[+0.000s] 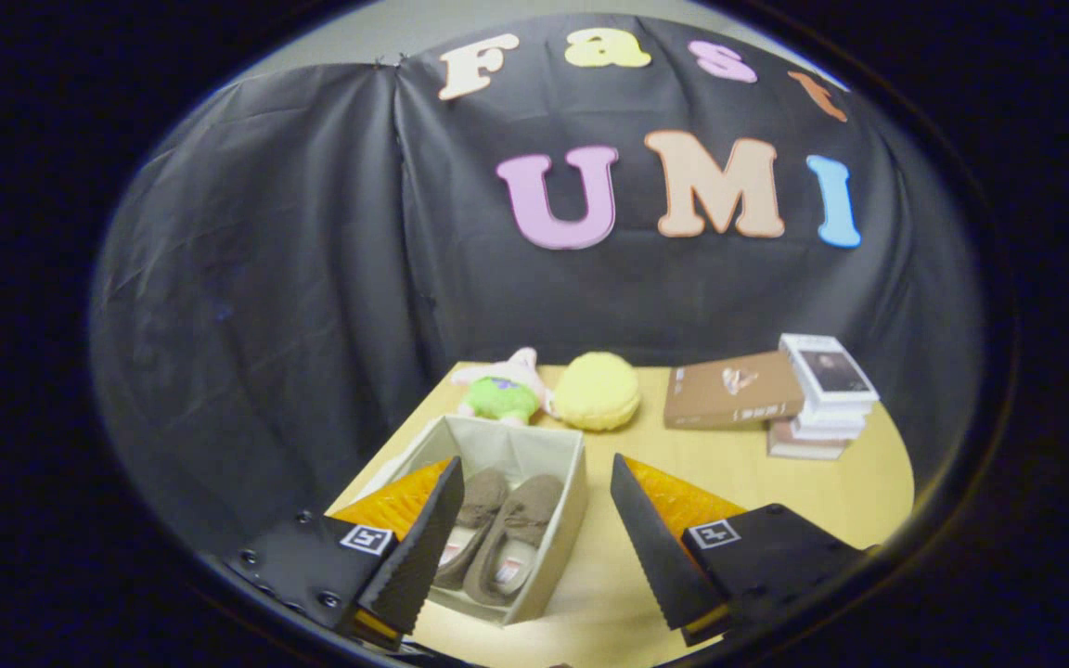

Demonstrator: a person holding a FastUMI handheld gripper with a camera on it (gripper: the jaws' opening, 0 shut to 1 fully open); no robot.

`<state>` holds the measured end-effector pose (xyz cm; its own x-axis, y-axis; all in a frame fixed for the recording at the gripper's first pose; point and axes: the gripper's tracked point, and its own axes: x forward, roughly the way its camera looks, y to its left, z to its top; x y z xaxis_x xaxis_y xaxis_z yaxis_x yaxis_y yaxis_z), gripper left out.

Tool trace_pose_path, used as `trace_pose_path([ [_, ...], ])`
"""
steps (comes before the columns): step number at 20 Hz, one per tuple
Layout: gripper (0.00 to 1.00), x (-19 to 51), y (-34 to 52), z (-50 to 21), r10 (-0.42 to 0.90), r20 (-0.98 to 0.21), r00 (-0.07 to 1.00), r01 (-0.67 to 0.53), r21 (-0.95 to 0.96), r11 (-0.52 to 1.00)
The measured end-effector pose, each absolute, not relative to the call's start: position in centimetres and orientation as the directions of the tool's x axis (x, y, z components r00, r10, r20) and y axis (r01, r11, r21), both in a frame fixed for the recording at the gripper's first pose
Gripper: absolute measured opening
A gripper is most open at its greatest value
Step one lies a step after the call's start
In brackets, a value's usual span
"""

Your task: Open the storage box then place both shoes into the box .Put the left shoe in first, then the right shoe, with the right side of both shoes facing outward in a uniform manner.

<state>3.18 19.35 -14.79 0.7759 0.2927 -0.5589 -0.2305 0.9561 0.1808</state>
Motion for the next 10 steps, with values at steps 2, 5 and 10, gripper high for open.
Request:
trace_pose_path([
  [2, 0.99, 3.5, 16.5, -12.8, 0.267, -0.506, 0.820, -0.215, 0.160, 0.963],
  [5, 0.99, 3.8, 11.8, -10.1, 0.221, -0.425, 0.878, -0.187, 0.121, 0.975],
  [10, 0.99, 2.5, 4.6, -6.2, 0.129, -0.308, 0.943, -0.119, 0.052, 0.992],
])
